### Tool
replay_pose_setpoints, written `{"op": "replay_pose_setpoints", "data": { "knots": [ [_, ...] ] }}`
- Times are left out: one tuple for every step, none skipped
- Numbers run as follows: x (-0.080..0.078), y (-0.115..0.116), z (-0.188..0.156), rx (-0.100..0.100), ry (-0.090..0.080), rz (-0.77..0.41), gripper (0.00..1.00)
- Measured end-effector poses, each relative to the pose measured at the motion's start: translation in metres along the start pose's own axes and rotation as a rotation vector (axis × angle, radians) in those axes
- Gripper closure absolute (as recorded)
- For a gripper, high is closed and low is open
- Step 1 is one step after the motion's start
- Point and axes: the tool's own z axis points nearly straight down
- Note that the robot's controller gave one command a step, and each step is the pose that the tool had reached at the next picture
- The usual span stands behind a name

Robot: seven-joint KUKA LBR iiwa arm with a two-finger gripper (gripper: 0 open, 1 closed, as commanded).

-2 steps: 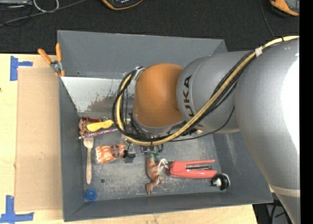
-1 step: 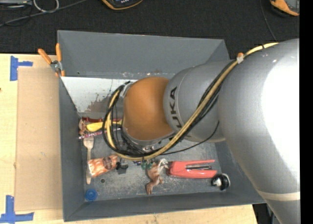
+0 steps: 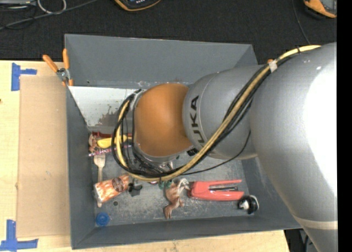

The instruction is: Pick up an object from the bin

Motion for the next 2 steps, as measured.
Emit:
{"op": "replay_pose_setpoints", "data": {
  "knots": [
    [-0.004, 0.008, -0.070, -0.003, 0.004, -0.050, 1.00],
    [-0.004, -0.007, -0.109, 0.000, 0.000, 0.011, 1.00]
  ]
}}
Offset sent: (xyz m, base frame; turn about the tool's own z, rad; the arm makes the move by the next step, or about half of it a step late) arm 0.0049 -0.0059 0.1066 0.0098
